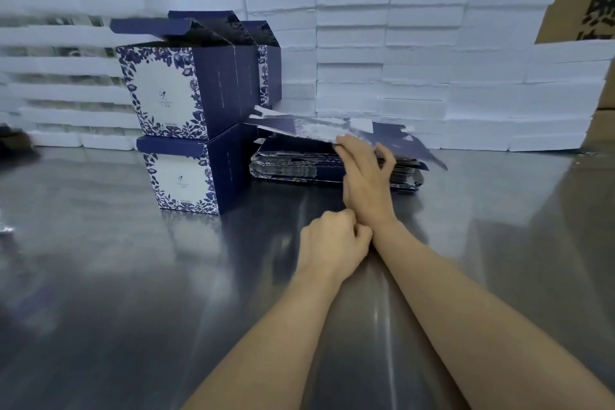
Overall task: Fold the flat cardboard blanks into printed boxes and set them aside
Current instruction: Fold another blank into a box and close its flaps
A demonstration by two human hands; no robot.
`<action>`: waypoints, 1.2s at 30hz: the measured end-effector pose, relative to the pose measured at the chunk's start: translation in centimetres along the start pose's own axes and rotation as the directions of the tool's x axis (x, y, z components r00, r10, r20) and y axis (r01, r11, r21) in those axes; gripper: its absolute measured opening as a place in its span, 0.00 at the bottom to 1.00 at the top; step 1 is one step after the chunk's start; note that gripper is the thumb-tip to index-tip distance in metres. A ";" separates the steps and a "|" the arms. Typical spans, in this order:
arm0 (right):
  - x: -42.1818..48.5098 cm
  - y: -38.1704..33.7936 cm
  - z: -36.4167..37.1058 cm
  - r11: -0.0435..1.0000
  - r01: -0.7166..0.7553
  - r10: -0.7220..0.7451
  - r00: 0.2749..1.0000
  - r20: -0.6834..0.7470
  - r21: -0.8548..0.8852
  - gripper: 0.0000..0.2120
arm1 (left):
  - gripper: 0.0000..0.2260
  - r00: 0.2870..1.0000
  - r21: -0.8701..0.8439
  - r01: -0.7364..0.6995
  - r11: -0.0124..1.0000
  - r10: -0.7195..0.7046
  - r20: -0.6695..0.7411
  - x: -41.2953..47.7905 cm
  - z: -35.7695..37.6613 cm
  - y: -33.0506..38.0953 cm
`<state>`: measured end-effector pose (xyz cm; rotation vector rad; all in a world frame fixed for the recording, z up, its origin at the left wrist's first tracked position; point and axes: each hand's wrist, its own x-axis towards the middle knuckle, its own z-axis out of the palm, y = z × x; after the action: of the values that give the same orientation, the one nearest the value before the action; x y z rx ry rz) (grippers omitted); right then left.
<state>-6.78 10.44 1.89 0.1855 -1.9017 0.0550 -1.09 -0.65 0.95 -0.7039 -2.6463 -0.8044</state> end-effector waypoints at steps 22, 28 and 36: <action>6.9 6.5 -22.4 0.565 -0.767 0.681 0.642 0.352 0.304 0.25 | 0.26 0.944 -0.993 0.113 0.038 -0.316 0.096 -0.8 -3.4 -0.4; 7.4 4.5 -21.6 0.675 -0.710 0.448 0.612 0.652 0.203 0.16 | 0.33 0.924 -0.902 0.376 0.213 -0.156 0.348 -0.6 -2.9 -0.1; 4.0 0.4 -13.9 0.889 -0.442 0.262 0.285 0.922 -0.116 0.34 | 0.30 0.880 -0.880 0.476 -0.007 -0.002 0.476 0.1 -3.3 -2.4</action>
<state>4.87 12.27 10.32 -0.1774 -3.0972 0.5289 -2.03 -4.29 2.52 -0.5892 -1.9367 -3.0996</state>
